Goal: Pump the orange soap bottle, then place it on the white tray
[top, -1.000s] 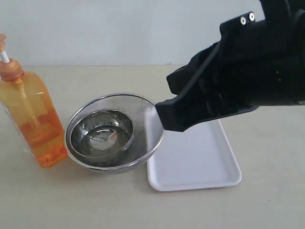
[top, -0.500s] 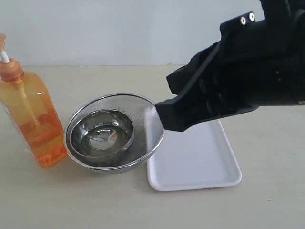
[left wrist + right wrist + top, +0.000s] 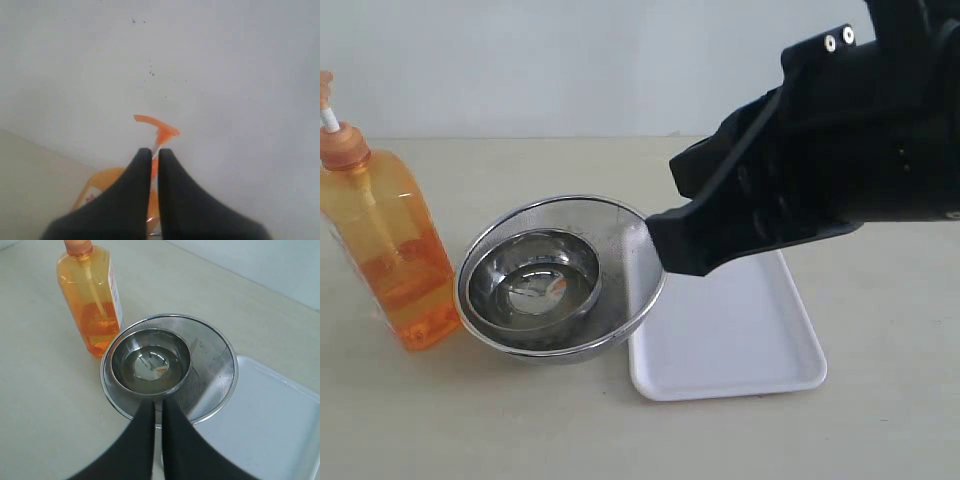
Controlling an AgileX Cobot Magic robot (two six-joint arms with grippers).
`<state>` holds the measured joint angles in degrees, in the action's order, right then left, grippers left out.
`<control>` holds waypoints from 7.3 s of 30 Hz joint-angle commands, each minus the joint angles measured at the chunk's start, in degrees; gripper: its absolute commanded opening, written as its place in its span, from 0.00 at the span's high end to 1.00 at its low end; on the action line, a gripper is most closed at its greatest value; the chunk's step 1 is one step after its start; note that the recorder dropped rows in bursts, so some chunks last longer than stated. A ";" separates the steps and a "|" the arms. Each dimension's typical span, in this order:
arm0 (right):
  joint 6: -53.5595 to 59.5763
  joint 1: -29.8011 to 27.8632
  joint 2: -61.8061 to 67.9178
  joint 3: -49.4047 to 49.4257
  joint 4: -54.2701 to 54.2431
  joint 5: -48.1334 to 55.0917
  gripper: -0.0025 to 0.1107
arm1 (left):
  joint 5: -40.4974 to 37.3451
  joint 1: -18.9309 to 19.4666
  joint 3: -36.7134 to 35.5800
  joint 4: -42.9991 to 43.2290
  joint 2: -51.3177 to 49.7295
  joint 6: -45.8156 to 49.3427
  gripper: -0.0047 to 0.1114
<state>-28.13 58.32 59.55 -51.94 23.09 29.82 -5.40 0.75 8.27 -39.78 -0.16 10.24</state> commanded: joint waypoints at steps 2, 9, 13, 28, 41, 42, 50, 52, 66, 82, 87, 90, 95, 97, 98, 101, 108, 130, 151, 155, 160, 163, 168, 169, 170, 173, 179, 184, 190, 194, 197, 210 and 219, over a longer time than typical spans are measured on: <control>-0.06 -0.11 -0.43 0.01 0.14 -0.48 0.98 | 1.88 0.09 6.93 -4.57 -1.02 -0.39 0.92; -0.06 -0.11 -0.43 0.01 0.14 -0.95 0.98 | -22.10 0.09 46.54 15.36 -31.41 2.60 0.92; -0.06 -0.11 -0.43 0.01 0.14 -0.95 0.98 | -15.36 0.09 51.78 22.28 -39.60 -2.93 0.92; -0.06 -0.11 -0.43 0.01 0.14 -0.95 0.98 | 27.97 -5.65 18.29 22.67 -44.98 -6.34 0.92; -0.06 -0.11 -0.43 0.01 0.14 -0.95 0.98 | 37.05 -16.75 3.49 17.86 -53.52 -10.24 0.92; -0.06 -0.11 -0.43 0.01 0.14 -0.95 0.98 | 36.69 -17.46 2.31 17.97 -53.52 -10.24 0.92; -0.06 -0.11 -0.43 0.01 0.01 -1.28 0.98 | 36.60 -22.89 -5.28 20.71 -53.52 -17.50 0.92; -0.06 -0.11 -0.43 0.01 0.01 -1.28 0.98 | 36.10 -23.33 -5.89 22.98 -53.58 -19.35 0.92; -0.06 -0.11 -0.43 0.01 0.01 -1.28 0.98 | 41.83 -23.14 -5.89 15.54 -56.37 -10.92 0.76; -0.06 -0.11 -0.43 0.01 0.01 -1.28 0.98 | 50.76 -23.14 -1.96 -5.24 -56.37 13.42 0.92; -0.06 -0.11 -0.43 0.01 0.01 -1.28 0.98 | 50.54 -23.14 -1.58 -4.87 -56.37 14.38 0.92; -0.06 -0.11 -0.43 0.01 0.01 -1.28 0.98 | 50.97 -23.14 -1.58 -6.12 -57.82 15.61 0.92; -0.06 -0.11 -0.43 0.01 0.01 -1.28 0.98 | 56.41 -23.14 -1.58 -6.01 -63.48 14.82 0.92; -0.06 -0.11 -0.43 0.01 0.01 -1.28 0.98 | 59.49 -23.14 -1.58 -5.38 -65.90 12.80 0.92; -0.06 -0.11 -0.43 0.01 0.01 -1.28 0.98 | 60.87 -23.14 -1.58 -4.71 -67.16 12.09 0.92; -0.06 -0.11 -0.43 0.01 0.01 -1.28 0.98 | 64.46 -23.14 -1.58 -3.59 -70.73 9.44 0.92; -0.06 -0.11 -0.43 0.01 0.30 -1.14 0.98 | 70.36 -23.14 -0.67 3.47 -78.44 5.82 0.92; -0.06 -0.11 -0.43 0.01 0.30 -1.14 0.98 | 70.35 -19.67 5.70 6.66 -87.62 4.16 0.92; -0.08 -0.11 -0.43 0.01 0.29 -1.14 0.98 | 70.07 -14.23 12.09 10.01 -95.98 3.03 0.92; -0.08 -0.11 -0.43 0.01 0.29 -1.26 0.98 | 68.11 -13.93 11.79 10.89 -95.25 1.40 0.92; -0.08 -0.11 -0.43 0.01 0.29 -1.42 0.98 | 68.92 -13.93 7.83 11.51 -90.39 -1.86 0.92; -0.08 -0.11 -0.43 0.01 0.16 -1.83 0.98 | 65.46 -13.93 4.78 13.37 -84.80 -3.06 0.92; -0.08 -0.11 -0.43 0.01 0.16 -1.83 0.98 | 61.73 -13.93 -0.41 25.74 -74.46 -10.24 0.92; -0.08 -0.11 -0.43 0.01 0.16 -1.83 0.98 | 60.71 -13.93 -1.20 27.09 -72.57 -11.73 0.92; -0.08 -0.11 -0.43 0.01 0.16 -1.83 0.98 | 59.05 -13.93 -1.79 27.34 -70.81 -12.47 0.92; -0.08 -0.11 -0.43 0.01 0.16 -1.83 0.98 | 54.12 -13.93 -2.72 27.35 -67.15 -12.44 0.92; -0.08 -0.11 -0.43 0.01 0.16 -1.83 0.98 | 51.23 -13.93 -2.85 28.61 -65.55 -12.44 0.92; -0.08 -0.11 -0.43 0.01 0.16 -1.83 0.98 | 46.40 -13.93 -2.85 31.47 -65.55 -15.64 0.88; -0.08 -0.11 -0.43 0.01 0.16 -1.83 0.98 | 45.62 -13.93 -2.85 39.78 -65.55 -25.59 0.14; -0.08 -0.11 -0.43 0.01 0.16 -1.83 0.98 | 45.58 -13.93 -2.85 43.17 -66.05 -28.34 0.01; -0.08 -0.11 -0.43 0.01 0.16 -1.83 0.98 | 47.81 -13.93 -2.85 43.86 -68.58 -27.71 0.01; -0.08 -0.11 -0.43 0.01 0.16 -1.83 0.98 | 66.69 -13.93 -2.85 39.78 -80.17 -20.88 0.01; -0.08 -0.11 -0.43 0.01 0.28 -1.83 0.98 | 73.94 -13.93 -0.98 38.53 -88.49 -20.73 0.01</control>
<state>-28.13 58.32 59.55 -51.94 23.09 28.40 66.61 -13.28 6.01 -0.45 -86.50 -10.88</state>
